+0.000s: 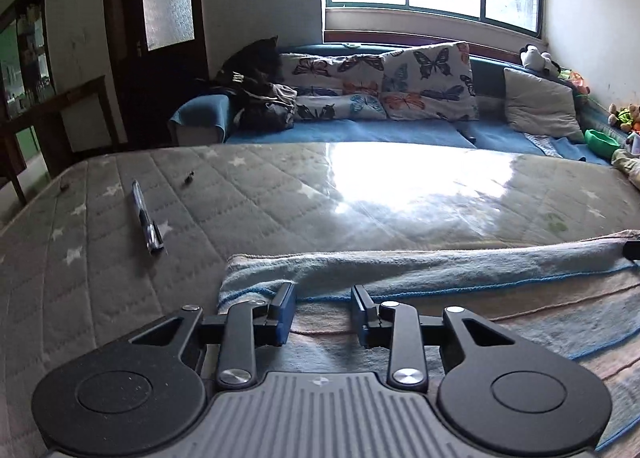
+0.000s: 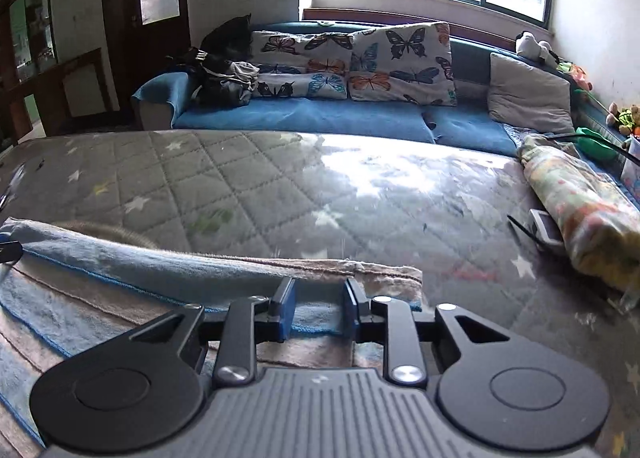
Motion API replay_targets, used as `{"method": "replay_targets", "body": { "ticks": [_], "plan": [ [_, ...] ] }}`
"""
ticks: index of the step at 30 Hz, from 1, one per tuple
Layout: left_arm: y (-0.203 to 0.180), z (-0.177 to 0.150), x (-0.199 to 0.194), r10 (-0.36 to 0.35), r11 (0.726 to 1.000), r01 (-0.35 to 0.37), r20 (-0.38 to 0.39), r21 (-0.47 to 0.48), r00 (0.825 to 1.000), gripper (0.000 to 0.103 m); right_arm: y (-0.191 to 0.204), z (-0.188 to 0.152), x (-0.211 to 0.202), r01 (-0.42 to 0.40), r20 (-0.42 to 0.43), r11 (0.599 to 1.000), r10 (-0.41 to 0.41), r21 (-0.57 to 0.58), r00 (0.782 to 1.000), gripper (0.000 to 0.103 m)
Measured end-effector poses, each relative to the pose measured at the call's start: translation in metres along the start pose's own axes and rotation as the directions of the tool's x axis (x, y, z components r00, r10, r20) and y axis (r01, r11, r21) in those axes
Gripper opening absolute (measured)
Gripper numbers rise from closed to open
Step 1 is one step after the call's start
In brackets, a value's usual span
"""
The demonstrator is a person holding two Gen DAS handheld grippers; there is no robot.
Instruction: Fold clothes
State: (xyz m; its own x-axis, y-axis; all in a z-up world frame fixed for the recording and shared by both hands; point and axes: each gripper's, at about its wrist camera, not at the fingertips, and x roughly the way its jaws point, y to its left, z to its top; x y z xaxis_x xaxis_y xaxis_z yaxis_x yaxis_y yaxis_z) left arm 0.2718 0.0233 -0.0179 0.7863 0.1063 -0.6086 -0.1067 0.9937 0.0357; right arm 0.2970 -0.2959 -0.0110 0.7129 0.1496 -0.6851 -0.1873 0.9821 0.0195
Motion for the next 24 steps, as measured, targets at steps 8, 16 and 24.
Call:
{"method": "replay_targets", "body": {
  "ticks": [8, 16, 24],
  "plan": [
    [0.0, 0.006, -0.012, -0.035, 0.999, 0.036, 0.042, -0.01, 0.999, 0.038, -0.002, 0.013, 0.001, -0.006, 0.008, 0.999, 0.006, -0.047, 1.0, 0.027],
    [0.013, 0.022, 0.005, 0.037, 0.999, -0.036, 0.021, -0.025, 0.999, 0.051, 0.013, 0.011, -0.001, -0.097, -0.023, 0.994, 0.095, -0.055, 0.995, 0.029],
    [0.012, 0.021, 0.02, 0.033, 0.999, -0.033, 0.016, -0.015, 0.999, 0.008, 0.009, 0.009, 0.008, -0.079, -0.026, 0.995, 0.077, -0.061, 0.997, 0.034]
  ]
}}
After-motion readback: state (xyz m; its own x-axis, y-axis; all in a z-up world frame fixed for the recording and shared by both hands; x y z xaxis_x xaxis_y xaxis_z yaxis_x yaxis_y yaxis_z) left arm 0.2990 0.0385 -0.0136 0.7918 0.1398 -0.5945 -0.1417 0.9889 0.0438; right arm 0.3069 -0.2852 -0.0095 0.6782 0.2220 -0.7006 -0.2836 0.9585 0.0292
